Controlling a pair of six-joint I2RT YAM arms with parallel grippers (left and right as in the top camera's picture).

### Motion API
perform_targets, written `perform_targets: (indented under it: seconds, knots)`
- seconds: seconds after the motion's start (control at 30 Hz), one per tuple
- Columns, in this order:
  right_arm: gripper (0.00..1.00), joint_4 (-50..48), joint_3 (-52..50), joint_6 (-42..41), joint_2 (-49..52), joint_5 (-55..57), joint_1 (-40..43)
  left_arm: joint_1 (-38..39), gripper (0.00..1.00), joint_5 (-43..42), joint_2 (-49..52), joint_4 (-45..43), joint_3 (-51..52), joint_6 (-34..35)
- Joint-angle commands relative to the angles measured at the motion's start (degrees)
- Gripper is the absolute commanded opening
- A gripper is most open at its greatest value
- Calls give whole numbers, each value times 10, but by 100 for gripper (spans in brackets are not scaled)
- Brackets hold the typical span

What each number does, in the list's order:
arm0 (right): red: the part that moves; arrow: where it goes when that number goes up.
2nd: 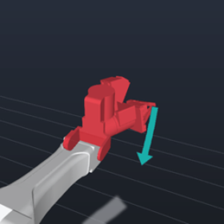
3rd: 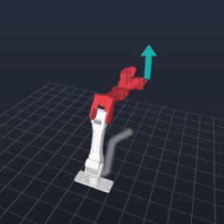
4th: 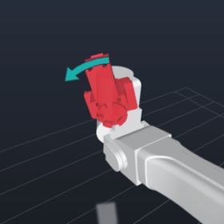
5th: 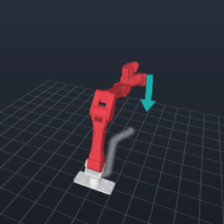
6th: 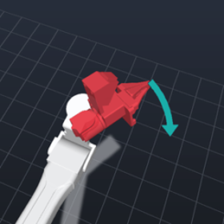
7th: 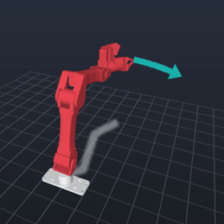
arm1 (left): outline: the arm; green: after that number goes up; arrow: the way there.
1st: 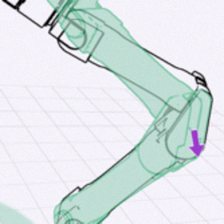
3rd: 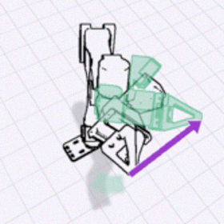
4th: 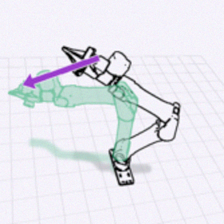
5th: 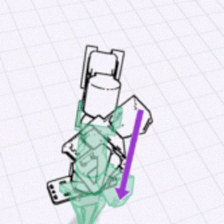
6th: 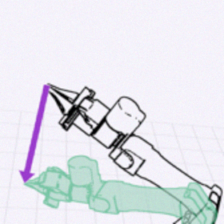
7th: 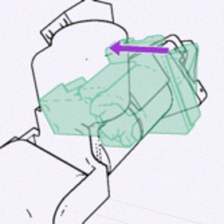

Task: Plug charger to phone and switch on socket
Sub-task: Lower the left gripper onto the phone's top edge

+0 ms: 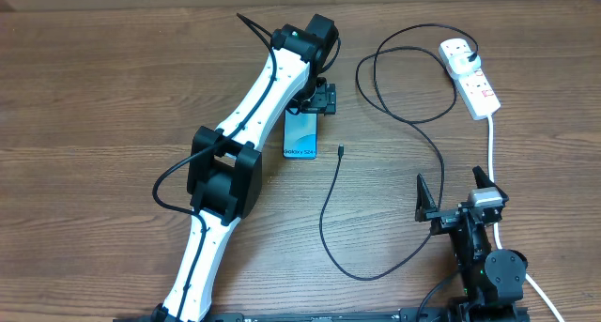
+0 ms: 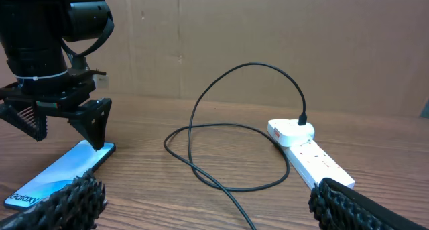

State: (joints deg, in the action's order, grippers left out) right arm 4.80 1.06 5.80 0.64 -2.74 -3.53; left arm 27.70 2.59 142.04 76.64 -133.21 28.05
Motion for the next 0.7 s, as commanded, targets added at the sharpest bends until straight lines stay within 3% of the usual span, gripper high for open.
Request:
perform_targets:
  seconds: [0.0,0.67]
  knots:
    - [100,-2,-6,1,-4,-3,-5,-5,100,8,11,-2,3,-13]
    - [100,-2,-6,1,-4,-3,-5,-16,100,3,11,-78,110,-39]
